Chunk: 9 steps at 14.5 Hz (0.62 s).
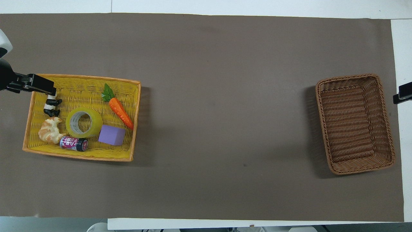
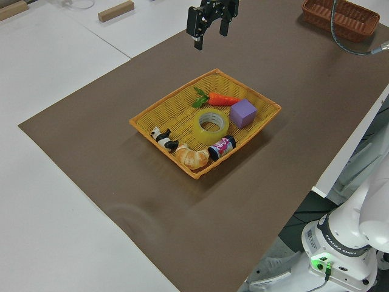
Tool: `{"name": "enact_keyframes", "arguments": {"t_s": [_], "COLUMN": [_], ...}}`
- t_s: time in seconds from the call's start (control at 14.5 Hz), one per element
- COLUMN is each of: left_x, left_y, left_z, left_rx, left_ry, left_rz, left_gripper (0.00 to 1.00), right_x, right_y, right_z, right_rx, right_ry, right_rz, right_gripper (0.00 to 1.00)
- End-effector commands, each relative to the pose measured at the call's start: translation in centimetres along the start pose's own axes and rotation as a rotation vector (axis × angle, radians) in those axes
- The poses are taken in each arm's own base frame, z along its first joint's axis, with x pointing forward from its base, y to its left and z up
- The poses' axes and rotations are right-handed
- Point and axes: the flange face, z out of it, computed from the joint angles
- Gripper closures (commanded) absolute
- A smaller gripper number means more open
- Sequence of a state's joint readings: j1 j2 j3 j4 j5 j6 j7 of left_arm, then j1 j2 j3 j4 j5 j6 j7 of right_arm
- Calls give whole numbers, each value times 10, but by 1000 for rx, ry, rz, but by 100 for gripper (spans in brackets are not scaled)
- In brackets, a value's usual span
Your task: Move tape to another basket
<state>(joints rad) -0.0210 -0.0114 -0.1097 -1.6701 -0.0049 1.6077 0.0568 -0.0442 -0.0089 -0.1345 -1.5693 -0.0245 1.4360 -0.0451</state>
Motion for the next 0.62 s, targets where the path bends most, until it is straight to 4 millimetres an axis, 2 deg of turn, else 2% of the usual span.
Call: {"name": "enact_keyframes", "arguments": {"t_s": [0.0, 0.55], "left_x": [-4, -5], "left_y": [4, -1], "left_z": [3, 3], "left_rx": [-5, -5], "left_ry": [4, 2], "left_rz": [1, -15], "left_gripper": [0, 0], "right_x": [-5, -5], "right_y": [0, 1], "right_z": [-2, -2], "right_rx": [3, 3], "right_ry": [-1, -1], "right_rz": [-24, -22], "right_gripper": [0, 0]}}
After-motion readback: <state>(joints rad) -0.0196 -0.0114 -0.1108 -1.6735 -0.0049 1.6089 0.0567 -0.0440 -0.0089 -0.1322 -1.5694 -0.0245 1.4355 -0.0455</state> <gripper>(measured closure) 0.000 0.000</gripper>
